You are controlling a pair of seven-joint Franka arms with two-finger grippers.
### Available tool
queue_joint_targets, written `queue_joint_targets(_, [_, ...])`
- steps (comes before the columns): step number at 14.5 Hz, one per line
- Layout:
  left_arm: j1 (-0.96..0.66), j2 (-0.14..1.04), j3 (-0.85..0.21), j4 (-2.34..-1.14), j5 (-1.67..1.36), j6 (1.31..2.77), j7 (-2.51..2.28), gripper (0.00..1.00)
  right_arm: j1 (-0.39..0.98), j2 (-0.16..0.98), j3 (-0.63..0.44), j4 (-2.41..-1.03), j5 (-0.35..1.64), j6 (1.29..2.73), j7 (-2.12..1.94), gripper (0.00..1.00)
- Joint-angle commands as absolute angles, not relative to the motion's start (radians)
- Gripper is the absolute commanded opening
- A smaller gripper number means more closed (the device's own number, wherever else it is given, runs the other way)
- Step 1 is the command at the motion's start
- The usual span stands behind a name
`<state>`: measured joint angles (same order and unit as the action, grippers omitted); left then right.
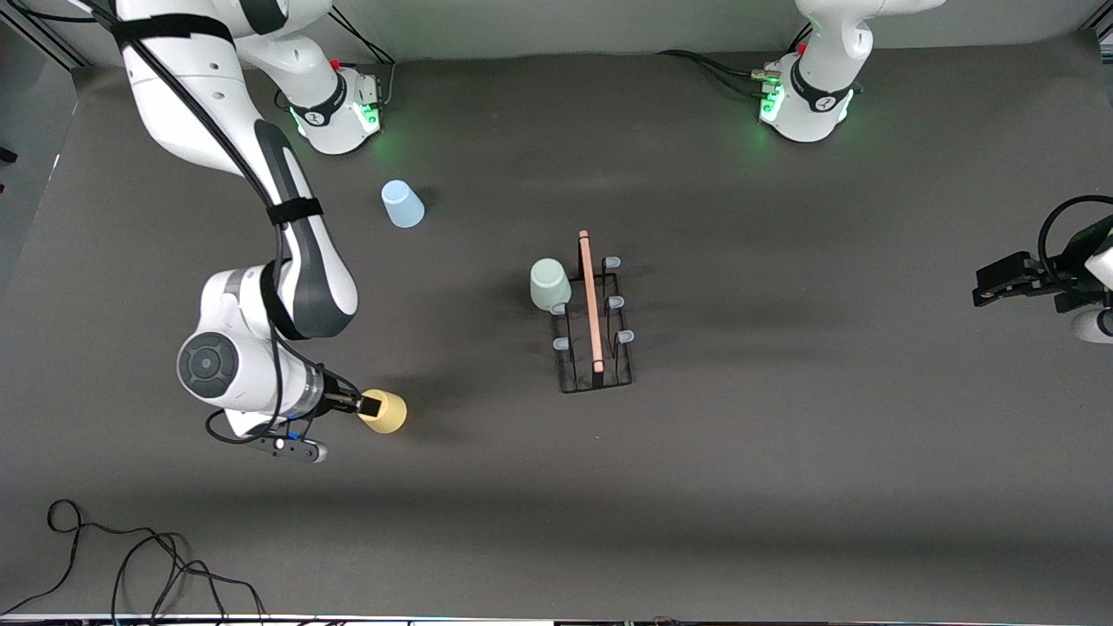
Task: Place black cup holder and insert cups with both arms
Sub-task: 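Release the green cup and move the right gripper to the yellow cup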
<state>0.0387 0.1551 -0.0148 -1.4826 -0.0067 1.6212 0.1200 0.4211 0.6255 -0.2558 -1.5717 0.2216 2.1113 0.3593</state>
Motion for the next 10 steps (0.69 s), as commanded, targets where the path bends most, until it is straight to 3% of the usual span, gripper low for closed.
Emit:
queue_joint_targets(1, [0.018,0.149,-0.009,-1.483,0.011,1.620,0.097,1.00,0.420,0.650,-0.256,-1.577,0.253,2.157,0.330,1.00])
queue_joint_targets(10, [0.021,0.147,-0.009,-1.483,0.011,1.611,0.098,1.00,0.423,0.704,-0.249,-1.621,0.287,2.298,0.333,1.00])
